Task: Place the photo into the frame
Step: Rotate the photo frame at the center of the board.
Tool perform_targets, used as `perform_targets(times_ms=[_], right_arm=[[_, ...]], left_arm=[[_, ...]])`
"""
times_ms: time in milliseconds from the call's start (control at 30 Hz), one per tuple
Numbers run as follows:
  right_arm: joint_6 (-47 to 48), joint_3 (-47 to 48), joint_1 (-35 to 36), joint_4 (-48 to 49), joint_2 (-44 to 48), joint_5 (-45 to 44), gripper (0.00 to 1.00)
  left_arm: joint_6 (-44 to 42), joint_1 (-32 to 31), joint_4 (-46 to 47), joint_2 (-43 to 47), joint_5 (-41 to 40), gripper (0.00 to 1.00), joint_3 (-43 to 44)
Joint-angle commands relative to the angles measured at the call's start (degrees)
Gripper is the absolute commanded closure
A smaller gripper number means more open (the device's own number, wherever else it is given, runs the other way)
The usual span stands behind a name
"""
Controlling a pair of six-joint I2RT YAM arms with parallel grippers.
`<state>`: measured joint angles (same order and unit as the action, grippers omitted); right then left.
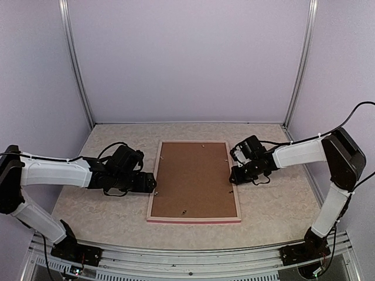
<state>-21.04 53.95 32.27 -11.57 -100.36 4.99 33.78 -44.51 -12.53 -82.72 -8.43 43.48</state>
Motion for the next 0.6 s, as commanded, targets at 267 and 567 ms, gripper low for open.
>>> perform_targets(times_ms=[267, 567], right_arm=[[20.16, 4.32, -1.51, -9.73, -2.06, -5.13, 0.99], [34.93, 8.29, -0.25, -8.22, -6.68, 0.63, 1.00]], left_arm=[[-2.98, 3.20, -1.46, 0.72, -1.40, 0.11, 1.87], [-4.86, 4.35, 0.45, -2.55, -1.21, 0.09, 3.74]])
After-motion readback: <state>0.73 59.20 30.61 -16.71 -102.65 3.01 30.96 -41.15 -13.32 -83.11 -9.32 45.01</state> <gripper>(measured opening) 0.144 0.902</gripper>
